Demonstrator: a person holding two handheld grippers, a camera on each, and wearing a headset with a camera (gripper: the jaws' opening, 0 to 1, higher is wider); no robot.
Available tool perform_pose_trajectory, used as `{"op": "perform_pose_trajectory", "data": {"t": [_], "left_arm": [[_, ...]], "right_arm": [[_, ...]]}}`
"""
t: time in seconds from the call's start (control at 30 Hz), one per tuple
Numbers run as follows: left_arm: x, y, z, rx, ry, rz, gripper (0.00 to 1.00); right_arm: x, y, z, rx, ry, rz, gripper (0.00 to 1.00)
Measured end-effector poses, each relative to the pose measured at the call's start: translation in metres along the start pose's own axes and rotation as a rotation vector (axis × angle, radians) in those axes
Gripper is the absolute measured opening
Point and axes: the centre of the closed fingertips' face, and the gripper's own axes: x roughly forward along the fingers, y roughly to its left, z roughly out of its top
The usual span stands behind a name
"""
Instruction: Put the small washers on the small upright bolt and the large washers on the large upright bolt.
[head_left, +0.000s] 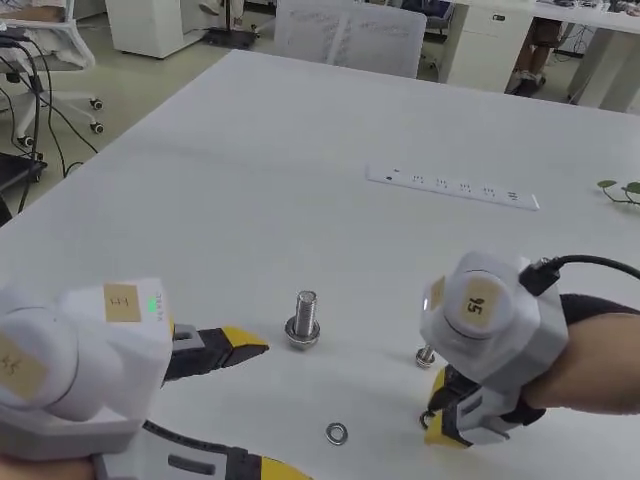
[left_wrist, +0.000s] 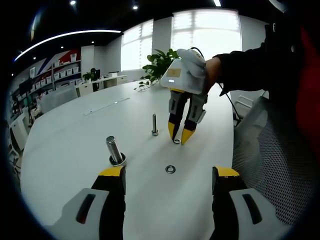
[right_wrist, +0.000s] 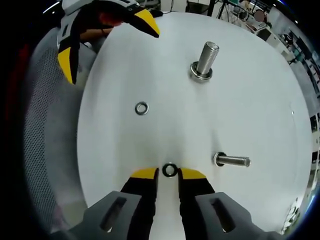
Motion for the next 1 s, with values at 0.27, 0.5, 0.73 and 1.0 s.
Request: {"op": "perform_pose_trajectory", "data": {"t": [0.27, 0.5, 0.73, 1.0], "left_arm": [[0.0004, 0.0005, 0.0006, -0.002, 0.000, 0.001, 0.70], [0.0004, 0.0017, 0.0006, -0.003, -0.001, 0.004, 0.70], [0.0005, 0.0016, -0.0001, -0.003, 0.000, 0.003, 0.70], [0.0000, 0.0012, -0.0011, -0.002, 0.002, 0.003, 0.69]], "right_arm": [[-0.0001, -0.0017, -0.0002, -0.007, 0.003, -0.006, 0.15], [0.0005, -0.0024, 0.0000, -0.007, 0.006, -0.003, 0.14], [0.0007, -0.0028, 0.0003, -0.002, 0.003, -0.001, 0.14], [-0.0011, -0.0021, 0.0004, 0.009, 0.003, 0.002, 0.14]]}}
